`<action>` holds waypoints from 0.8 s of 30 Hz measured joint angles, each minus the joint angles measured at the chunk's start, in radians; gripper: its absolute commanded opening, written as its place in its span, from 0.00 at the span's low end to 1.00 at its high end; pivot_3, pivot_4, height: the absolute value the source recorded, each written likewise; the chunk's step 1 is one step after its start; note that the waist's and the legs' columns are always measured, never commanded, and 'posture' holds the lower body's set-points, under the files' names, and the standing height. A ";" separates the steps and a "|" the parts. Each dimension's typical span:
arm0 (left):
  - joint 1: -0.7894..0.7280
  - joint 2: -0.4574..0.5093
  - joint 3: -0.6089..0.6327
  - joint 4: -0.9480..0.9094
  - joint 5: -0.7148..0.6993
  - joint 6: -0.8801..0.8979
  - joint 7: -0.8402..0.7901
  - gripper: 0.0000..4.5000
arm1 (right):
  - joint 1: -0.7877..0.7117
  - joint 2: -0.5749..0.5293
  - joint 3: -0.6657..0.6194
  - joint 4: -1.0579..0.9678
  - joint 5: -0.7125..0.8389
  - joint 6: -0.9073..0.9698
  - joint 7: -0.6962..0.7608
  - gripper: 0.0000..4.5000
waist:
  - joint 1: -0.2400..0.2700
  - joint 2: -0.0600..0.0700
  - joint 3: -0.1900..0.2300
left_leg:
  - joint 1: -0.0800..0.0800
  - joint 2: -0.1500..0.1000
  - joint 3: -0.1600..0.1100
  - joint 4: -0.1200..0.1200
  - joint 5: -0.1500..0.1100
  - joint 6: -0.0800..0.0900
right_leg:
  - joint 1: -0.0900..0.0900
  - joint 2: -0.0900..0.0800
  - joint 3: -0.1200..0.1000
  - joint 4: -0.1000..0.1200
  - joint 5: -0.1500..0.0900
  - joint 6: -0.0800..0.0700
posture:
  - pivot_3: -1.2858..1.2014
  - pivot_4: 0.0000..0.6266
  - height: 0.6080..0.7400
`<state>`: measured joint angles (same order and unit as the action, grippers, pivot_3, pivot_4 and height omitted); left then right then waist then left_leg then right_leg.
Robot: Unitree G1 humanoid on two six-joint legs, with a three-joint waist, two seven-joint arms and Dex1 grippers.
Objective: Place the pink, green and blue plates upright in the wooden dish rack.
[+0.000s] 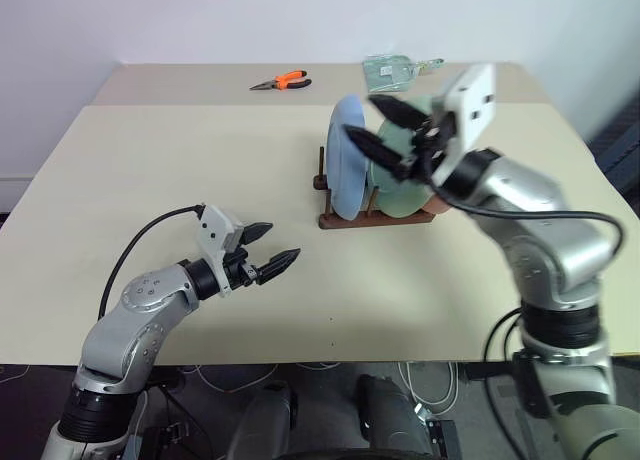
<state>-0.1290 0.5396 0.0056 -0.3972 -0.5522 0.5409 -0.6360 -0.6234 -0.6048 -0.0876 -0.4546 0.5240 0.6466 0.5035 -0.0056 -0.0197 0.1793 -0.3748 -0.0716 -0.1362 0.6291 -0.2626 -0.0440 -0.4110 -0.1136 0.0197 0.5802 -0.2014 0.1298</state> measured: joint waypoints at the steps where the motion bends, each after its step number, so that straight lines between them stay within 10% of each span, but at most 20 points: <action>1: -0.008 0.001 -0.007 0.003 0.001 0.000 -0.012 0.88 | 0.045 -0.067 -0.028 -0.015 -0.006 0.001 0.026 0.29 | 0.004 0.000 0.000 | 0.000 0.000 0.000 0.000 0.000 0.001 | 0.001 0.000 -0.001 -0.001 0.000 0.000 | 0.52 0.24 1.00; 4: -0.028 0.013 -0.048 0.010 0.010 0.001 -0.059 0.88 | 0.210 -0.205 -0.072 -0.056 -0.023 0.012 0.103 0.02 | 0.011 0.000 0.000 | 0.000 0.000 0.002 -0.001 -0.001 0.002 | 0.000 -0.001 0.000 -0.001 -0.001 0.001 | 0.52 0.24 1.00; 12: -0.111 -0.038 -0.192 -0.002 0.025 0.001 -0.131 0.88 | 0.458 -0.367 -0.072 -0.138 -0.165 -0.035 0.181 0.02 | 0.016 0.001 0.001 | 0.000 0.000 0.004 0.002 -0.001 0.002 | 0.001 -0.003 0.000 -0.001 -0.003 0.004 | 0.52 0.24 1.00; 24: -0.110 -0.058 -0.209 -0.037 0.041 0.020 -0.113 0.88 | 0.358 -0.311 0.105 0.066 -0.413 -0.199 0.148 0.02 | 0.018 0.000 0.002 | 0.000 0.000 0.003 0.001 -0.001 0.002 | 0.001 -0.003 0.000 -0.002 -0.003 0.004 | 0.52 0.24 1.00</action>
<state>-0.2394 0.4814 -0.2032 -0.4342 -0.5115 0.5613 -0.7488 -0.2657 -0.9158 0.0173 -0.3889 0.1114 0.4472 0.6517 0.0119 -0.0192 0.1810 -0.3749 -0.0715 -0.1328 0.6304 -0.2639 -0.0419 -0.4101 -0.1163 0.0200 0.5785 -0.2044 0.1341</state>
